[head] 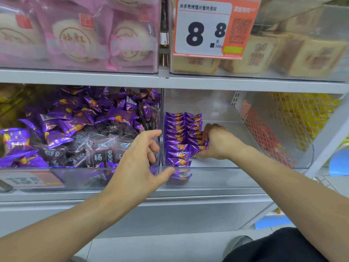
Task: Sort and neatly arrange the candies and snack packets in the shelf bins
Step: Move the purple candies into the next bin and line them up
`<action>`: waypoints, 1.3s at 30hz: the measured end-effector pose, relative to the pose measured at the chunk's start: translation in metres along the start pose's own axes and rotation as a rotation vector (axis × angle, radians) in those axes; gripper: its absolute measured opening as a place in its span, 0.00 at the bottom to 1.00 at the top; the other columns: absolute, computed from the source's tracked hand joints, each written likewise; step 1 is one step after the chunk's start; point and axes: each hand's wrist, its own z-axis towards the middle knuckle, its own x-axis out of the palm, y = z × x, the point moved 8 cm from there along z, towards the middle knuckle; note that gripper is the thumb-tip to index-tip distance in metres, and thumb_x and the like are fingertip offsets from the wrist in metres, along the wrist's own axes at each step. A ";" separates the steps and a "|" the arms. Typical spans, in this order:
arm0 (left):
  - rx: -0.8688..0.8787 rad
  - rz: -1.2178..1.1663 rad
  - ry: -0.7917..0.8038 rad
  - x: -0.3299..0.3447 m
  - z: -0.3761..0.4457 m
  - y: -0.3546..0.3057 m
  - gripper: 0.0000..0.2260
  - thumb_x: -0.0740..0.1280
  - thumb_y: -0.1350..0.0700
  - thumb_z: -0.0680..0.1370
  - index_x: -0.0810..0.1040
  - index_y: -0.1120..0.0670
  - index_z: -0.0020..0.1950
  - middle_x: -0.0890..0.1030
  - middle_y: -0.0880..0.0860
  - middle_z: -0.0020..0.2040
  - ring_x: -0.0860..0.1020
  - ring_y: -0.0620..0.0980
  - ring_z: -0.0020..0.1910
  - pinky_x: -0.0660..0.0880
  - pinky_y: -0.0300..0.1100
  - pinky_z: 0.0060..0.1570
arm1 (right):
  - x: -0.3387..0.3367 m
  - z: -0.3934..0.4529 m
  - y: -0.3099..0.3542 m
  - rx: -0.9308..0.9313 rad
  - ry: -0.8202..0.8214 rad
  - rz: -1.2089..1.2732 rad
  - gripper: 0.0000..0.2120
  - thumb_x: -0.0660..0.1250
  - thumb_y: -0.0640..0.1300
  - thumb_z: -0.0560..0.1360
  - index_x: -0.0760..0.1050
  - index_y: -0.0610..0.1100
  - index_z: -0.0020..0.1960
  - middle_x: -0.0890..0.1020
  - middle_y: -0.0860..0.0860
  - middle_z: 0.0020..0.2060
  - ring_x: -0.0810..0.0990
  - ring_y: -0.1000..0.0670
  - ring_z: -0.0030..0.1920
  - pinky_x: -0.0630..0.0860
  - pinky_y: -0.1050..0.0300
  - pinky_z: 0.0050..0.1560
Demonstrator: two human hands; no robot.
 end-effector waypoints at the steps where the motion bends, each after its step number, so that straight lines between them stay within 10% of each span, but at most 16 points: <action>1: 0.002 0.002 0.001 0.000 0.000 0.000 0.37 0.80 0.53 0.66 0.67 0.49 0.70 0.71 0.43 0.47 0.72 0.47 0.41 0.71 0.33 0.42 | 0.000 -0.001 0.001 0.012 0.013 -0.010 0.24 0.79 0.53 0.66 0.66 0.46 0.48 0.72 0.49 0.44 0.70 0.47 0.46 0.64 0.58 0.43; 8: 0.005 0.011 0.000 0.001 -0.002 -0.001 0.37 0.80 0.53 0.66 0.66 0.49 0.71 0.70 0.42 0.47 0.72 0.46 0.41 0.71 0.33 0.42 | -0.001 -0.006 0.003 0.070 0.058 0.070 0.19 0.79 0.50 0.67 0.75 0.40 0.49 0.78 0.48 0.43 0.74 0.46 0.42 0.66 0.59 0.31; 30: 0.036 0.063 0.040 -0.025 0.006 -0.010 0.26 0.78 0.55 0.69 0.75 0.50 0.65 0.75 0.44 0.47 0.77 0.46 0.43 0.75 0.38 0.44 | -0.037 -0.005 -0.017 0.107 -0.187 0.136 0.16 0.77 0.51 0.68 0.80 0.42 0.49 0.82 0.49 0.45 0.81 0.48 0.46 0.75 0.58 0.42; 34: 0.064 0.326 0.096 -0.073 0.011 0.003 0.18 0.74 0.49 0.72 0.79 0.46 0.61 0.78 0.42 0.51 0.75 0.39 0.50 0.69 0.30 0.50 | -0.069 -0.025 0.032 -0.068 -0.373 0.418 0.04 0.74 0.44 0.72 0.80 0.46 0.42 0.83 0.55 0.34 0.81 0.57 0.35 0.73 0.71 0.35; 39: -0.205 0.764 0.191 -0.128 0.004 0.070 0.24 0.72 0.40 0.71 0.81 0.52 0.63 0.79 0.55 0.57 0.74 0.59 0.57 0.70 0.53 0.60 | -0.070 -0.053 0.131 -0.495 -0.317 0.619 0.04 0.73 0.39 0.73 0.79 0.44 0.42 0.82 0.53 0.35 0.80 0.52 0.34 0.77 0.62 0.38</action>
